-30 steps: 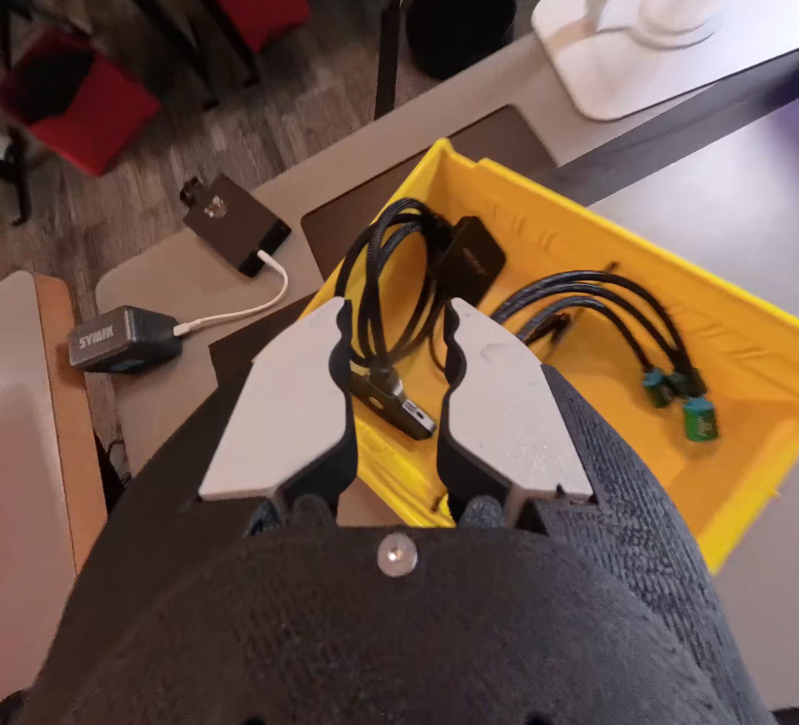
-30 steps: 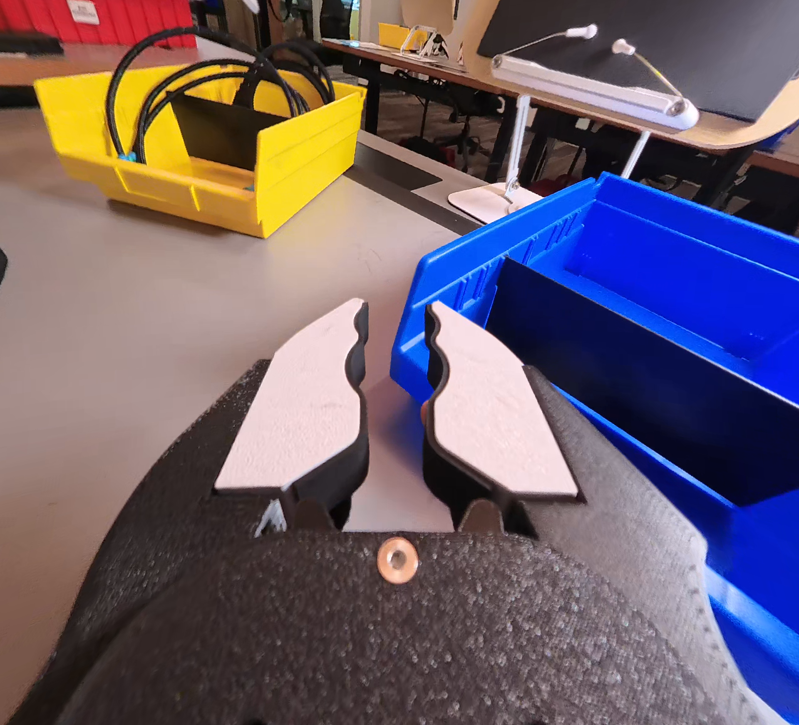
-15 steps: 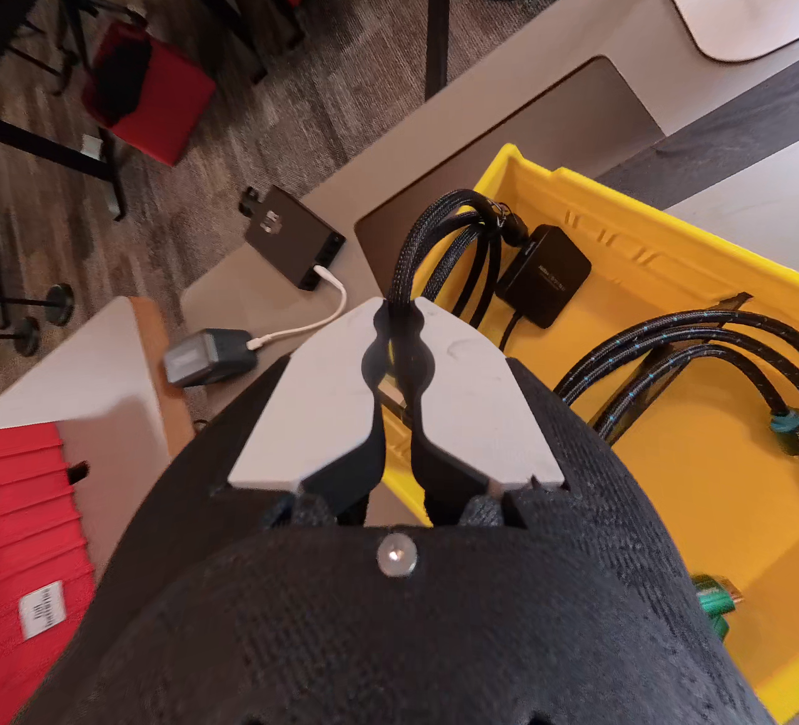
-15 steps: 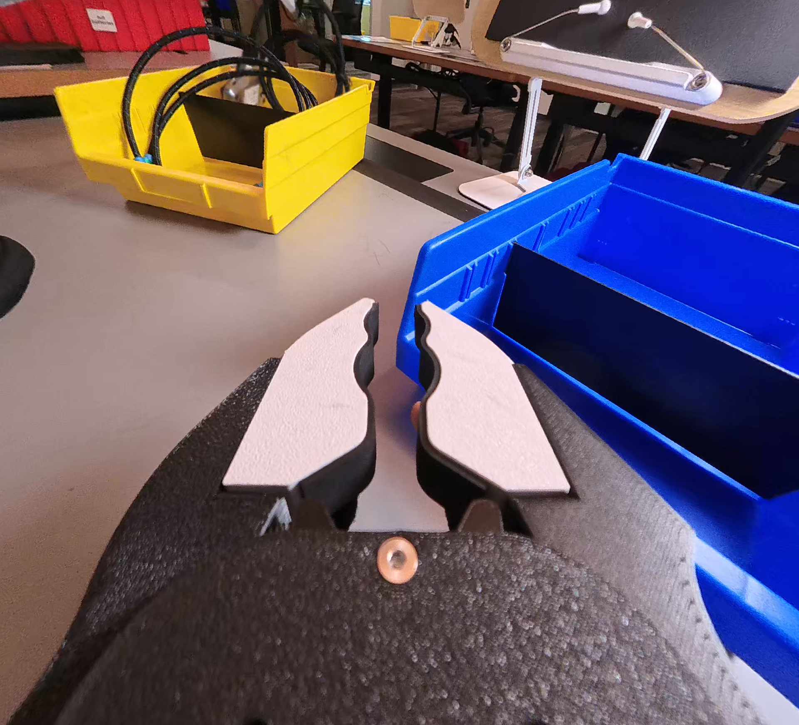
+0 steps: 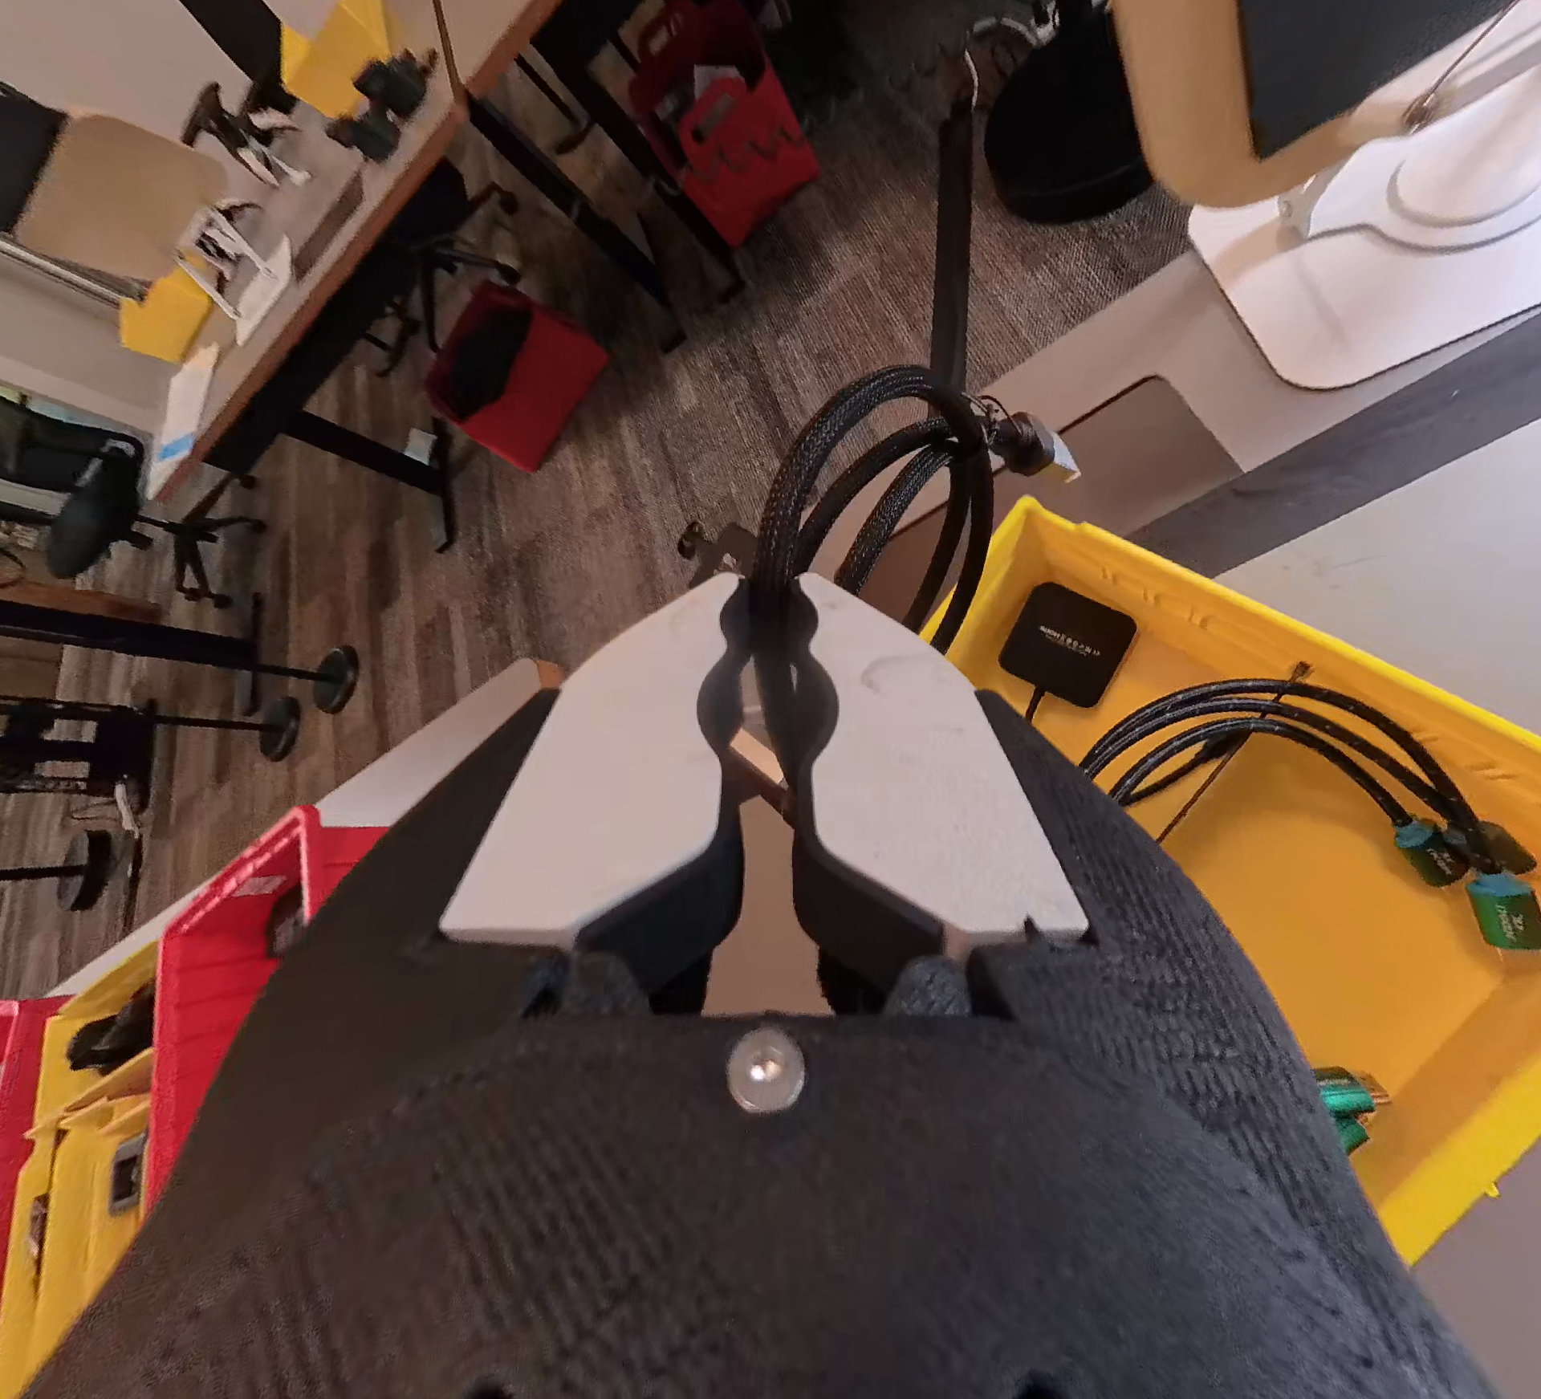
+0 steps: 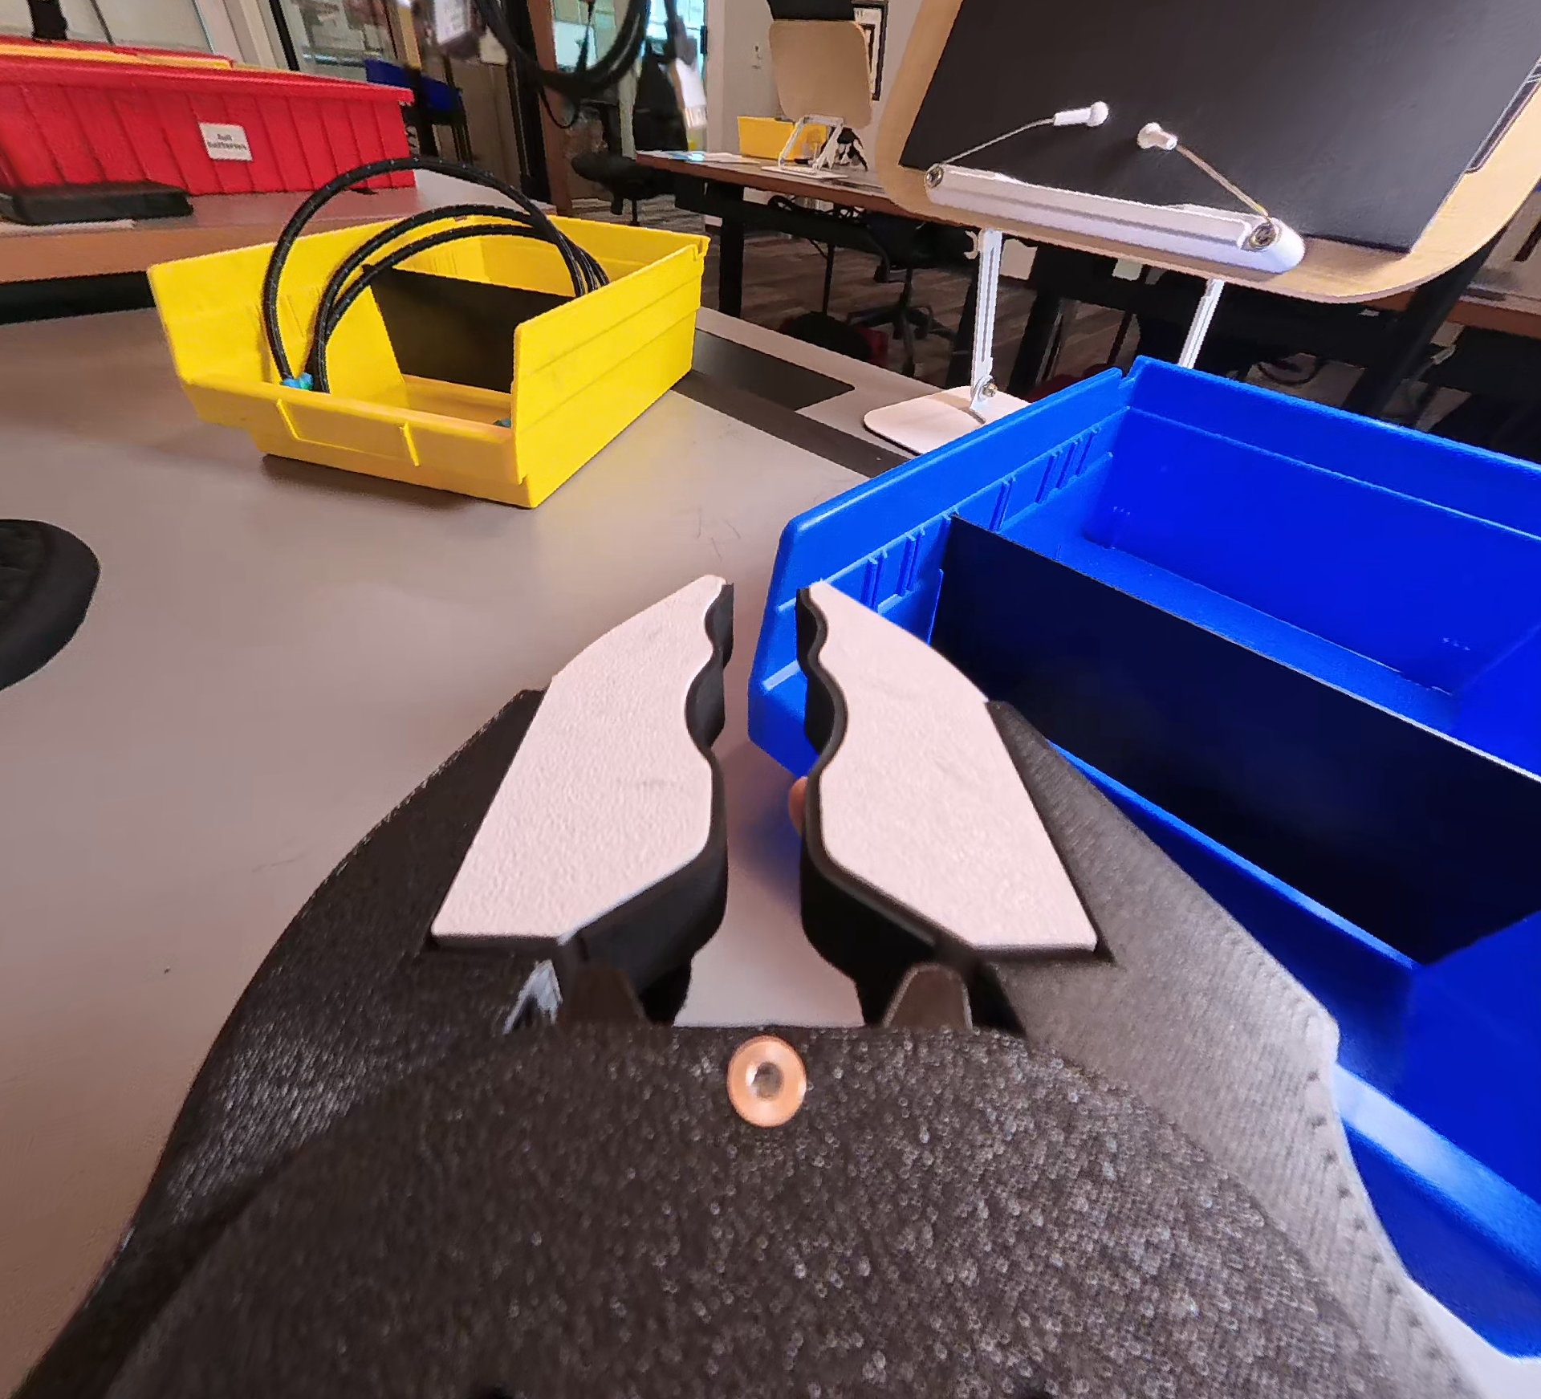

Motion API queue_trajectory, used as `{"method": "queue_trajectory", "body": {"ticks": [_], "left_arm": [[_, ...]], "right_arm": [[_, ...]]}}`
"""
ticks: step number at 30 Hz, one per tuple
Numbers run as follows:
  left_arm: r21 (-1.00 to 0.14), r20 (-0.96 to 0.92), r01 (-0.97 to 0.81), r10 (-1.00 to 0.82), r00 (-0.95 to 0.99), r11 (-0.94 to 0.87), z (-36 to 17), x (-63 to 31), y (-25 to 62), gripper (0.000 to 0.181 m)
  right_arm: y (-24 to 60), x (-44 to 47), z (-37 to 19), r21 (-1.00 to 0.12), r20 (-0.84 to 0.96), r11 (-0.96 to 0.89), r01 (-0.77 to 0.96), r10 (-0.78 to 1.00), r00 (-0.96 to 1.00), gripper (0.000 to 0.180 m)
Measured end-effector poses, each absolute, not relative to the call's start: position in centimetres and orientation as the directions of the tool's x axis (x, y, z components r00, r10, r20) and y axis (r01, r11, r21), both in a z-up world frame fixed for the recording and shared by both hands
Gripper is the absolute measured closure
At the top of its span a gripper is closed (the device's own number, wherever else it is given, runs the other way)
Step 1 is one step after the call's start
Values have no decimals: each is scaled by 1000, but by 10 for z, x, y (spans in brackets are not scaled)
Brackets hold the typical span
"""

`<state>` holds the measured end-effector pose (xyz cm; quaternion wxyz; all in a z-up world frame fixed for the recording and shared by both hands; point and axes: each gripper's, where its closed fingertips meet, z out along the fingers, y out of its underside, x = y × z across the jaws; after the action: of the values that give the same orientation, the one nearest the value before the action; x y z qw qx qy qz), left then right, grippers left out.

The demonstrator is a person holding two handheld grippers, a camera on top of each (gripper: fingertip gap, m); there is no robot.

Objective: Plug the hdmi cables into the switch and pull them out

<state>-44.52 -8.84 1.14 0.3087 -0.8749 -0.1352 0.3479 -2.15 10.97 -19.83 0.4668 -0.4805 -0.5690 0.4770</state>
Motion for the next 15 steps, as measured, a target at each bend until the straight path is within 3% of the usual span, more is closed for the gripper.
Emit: {"method": "queue_trajectory", "body": {"ticks": [8,15], "left_arm": [[-787,-406,-110,375,834,-607,64,-362,-45,173],[-947,-105,-34,207,973,-319,29,-252,11,173]], "right_arm": [[104,-20,-194,-994,55,67,86,990,-131,165],[79,-28,-174,-995,-14,6,102,980,-199,154]]}}
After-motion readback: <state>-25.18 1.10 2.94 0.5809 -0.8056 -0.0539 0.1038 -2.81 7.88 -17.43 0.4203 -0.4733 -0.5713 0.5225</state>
